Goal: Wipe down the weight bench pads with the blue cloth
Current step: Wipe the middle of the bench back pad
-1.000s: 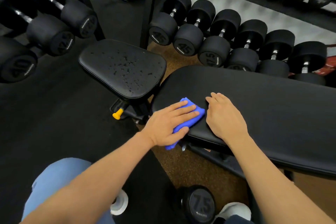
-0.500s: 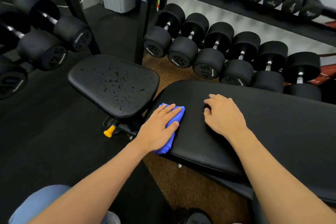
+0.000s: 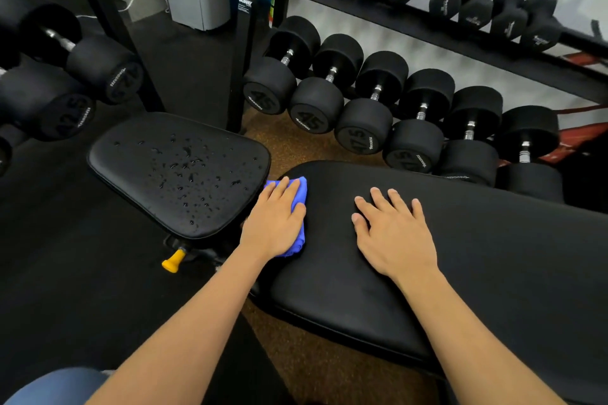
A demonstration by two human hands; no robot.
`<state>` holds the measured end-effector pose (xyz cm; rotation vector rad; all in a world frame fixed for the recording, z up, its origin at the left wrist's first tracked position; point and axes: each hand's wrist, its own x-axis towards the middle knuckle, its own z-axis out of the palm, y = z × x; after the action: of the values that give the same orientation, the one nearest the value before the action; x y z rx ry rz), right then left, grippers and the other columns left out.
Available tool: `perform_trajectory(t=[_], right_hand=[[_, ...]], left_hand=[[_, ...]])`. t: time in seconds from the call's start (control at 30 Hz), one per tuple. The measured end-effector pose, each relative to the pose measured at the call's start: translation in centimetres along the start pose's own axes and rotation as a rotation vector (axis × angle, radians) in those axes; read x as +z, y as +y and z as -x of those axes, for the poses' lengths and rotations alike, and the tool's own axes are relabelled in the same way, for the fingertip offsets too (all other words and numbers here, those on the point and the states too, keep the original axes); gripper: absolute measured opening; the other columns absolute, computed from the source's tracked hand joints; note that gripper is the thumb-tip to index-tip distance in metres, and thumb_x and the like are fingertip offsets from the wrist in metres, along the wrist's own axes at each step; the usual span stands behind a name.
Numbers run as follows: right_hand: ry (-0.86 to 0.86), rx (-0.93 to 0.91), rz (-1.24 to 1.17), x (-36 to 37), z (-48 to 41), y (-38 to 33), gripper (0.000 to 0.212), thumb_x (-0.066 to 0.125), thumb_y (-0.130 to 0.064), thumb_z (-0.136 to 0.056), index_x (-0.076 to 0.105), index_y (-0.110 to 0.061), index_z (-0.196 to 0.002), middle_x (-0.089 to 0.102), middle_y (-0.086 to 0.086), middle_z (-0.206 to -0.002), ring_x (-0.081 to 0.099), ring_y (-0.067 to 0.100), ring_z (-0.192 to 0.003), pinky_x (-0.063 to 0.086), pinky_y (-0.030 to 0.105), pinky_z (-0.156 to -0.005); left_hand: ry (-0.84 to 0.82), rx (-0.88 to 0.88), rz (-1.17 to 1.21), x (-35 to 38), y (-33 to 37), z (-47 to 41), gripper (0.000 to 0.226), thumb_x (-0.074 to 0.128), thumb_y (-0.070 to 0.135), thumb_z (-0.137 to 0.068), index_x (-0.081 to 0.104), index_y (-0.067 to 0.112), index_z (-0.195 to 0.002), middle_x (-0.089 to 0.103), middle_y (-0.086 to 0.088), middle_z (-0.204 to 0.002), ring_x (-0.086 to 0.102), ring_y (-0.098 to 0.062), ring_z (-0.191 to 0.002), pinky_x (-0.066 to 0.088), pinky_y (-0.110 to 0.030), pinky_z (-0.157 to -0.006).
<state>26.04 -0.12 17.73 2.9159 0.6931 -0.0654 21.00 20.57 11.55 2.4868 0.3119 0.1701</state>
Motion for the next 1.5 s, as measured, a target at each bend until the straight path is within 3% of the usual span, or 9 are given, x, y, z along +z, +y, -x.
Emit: perform_trajectory(t=[0.17, 0.4, 0.57, 0.73, 0.87, 1.1, 1.2, 1.37, 1.5], right_hand=[[0.005, 0.006, 0.017, 0.0, 0.0, -0.1, 0.053, 0.022, -0.048, -0.104, 0.036, -0.034, -0.153, 0.031, -0.003, -0.162, 0.021, 0.026, -0.152, 0.016, 0.055, -0.12], [-0.015, -0.004, 0.012, -0.1, -0.3, 0.0, 0.053, 0.022, -0.048, -0.104, 0.033, -0.035, -0.154, 0.028, -0.004, -0.164, 0.018, 0.025, -0.152, 0.014, 0.055, -0.121], [-0.043, -0.004, -0.003, -0.4, -0.3, -0.1, 0.053, 0.021, -0.048, -0.105, 0.031, -0.036, -0.155, 0.025, -0.004, -0.165, 0.015, 0.025, -0.153, 0.012, 0.055, -0.122], [-0.136, -0.046, -0.22, -2.2, -1.2, 1.2, 0.049, 0.033, -0.045, -0.105, 0.039, -0.033, -0.152, 0.023, -0.004, -0.166, 0.013, 0.021, -0.154, 0.01, 0.048, -0.123], [-0.063, 0.053, -0.232, -5.1, -1.1, 5.7, 0.047, 0.045, -0.033, -0.102, 0.049, -0.023, -0.147, 0.034, -0.002, -0.162, 0.027, 0.018, -0.15, 0.027, 0.037, -0.12], [-0.157, 0.079, -0.085, -4.6, 0.6, 8.7, 0.051, 0.033, -0.039, -0.106, 0.034, -0.024, -0.155, 0.022, -0.004, -0.166, 0.015, 0.02, -0.153, 0.017, 0.039, -0.121], [-0.12, 0.075, -0.11, -4.4, 0.5, 8.8, 0.051, 0.034, -0.038, -0.106, 0.036, -0.023, -0.155, 0.023, -0.003, -0.165, 0.015, 0.02, -0.153, 0.016, 0.039, -0.122], [-0.153, 0.05, -0.117, -4.5, 0.4, 9.1, 0.052, 0.033, -0.039, -0.107, 0.031, -0.022, -0.157, 0.02, -0.002, -0.167, 0.011, 0.021, -0.154, 0.013, 0.04, -0.123], [-0.143, 0.03, -0.11, -4.7, 0.7, 9.2, 0.051, 0.032, -0.036, -0.107, 0.033, -0.02, -0.156, 0.023, 0.0, -0.166, 0.015, 0.023, -0.153, 0.015, 0.041, -0.121]], left_hand=[[-0.002, -0.024, 0.006, -0.5, 0.3, 3.8, 0.058, 0.028, 0.041, -0.109, 0.02, 0.019, -0.162, 0.015, 0.002, -0.169, 0.004, -0.012, -0.155, -0.023, -0.004, -0.103], [-0.077, -0.04, -0.018, 0.3, -0.2, -6.1, 0.056, 0.033, 0.028, -0.108, 0.024, 0.013, -0.161, 0.023, -0.006, -0.167, 0.016, -0.019, -0.153, 0.0, -0.026, -0.121], [-0.086, -0.123, 0.079, 1.0, 0.2, -8.4, 0.057, 0.037, 0.034, -0.104, 0.03, 0.02, -0.159, 0.031, 0.0, -0.163, 0.025, -0.026, -0.149, 0.019, -0.039, -0.12], [-0.044, 0.066, 0.12, 0.7, 2.0, 1.3, 0.056, 0.043, 0.038, -0.106, 0.03, 0.028, -0.159, 0.024, 0.011, -0.165, 0.01, -0.008, -0.153, -0.001, -0.017, -0.119], [-0.099, 0.012, 0.096, 0.2, 0.3, -2.2, 0.054, 0.043, 0.033, -0.107, 0.031, 0.024, -0.159, 0.026, 0.006, -0.165, 0.013, -0.012, -0.153, -0.011, -0.005, -0.11], [-0.105, -0.161, 0.027, 2.2, 1.7, -11.3, 0.055, 0.033, 0.035, -0.104, 0.034, 0.016, -0.156, 0.038, -0.007, -0.159, 0.033, -0.031, -0.145, 0.021, -0.041, -0.119], [-0.072, -0.068, 0.025, 2.9, 2.9, -8.7, 0.06, 0.035, 0.042, -0.101, 0.035, 0.019, -0.157, 0.037, 0.001, -0.16, 0.027, -0.022, -0.148, 0.017, -0.036, -0.122], [-0.125, 0.228, 0.159, 2.2, 7.0, 2.5, 0.054, 0.044, 0.042, -0.105, 0.029, 0.038, -0.157, 0.021, 0.027, -0.159, 0.005, 0.003, -0.15, -0.006, -0.009, -0.114], [-0.167, 0.172, 0.065, 1.1, 4.5, -3.3, 0.056, 0.04, 0.04, -0.105, 0.032, 0.025, -0.158, 0.027, 0.006, -0.165, 0.013, -0.007, -0.152, -0.006, -0.01, -0.116]])
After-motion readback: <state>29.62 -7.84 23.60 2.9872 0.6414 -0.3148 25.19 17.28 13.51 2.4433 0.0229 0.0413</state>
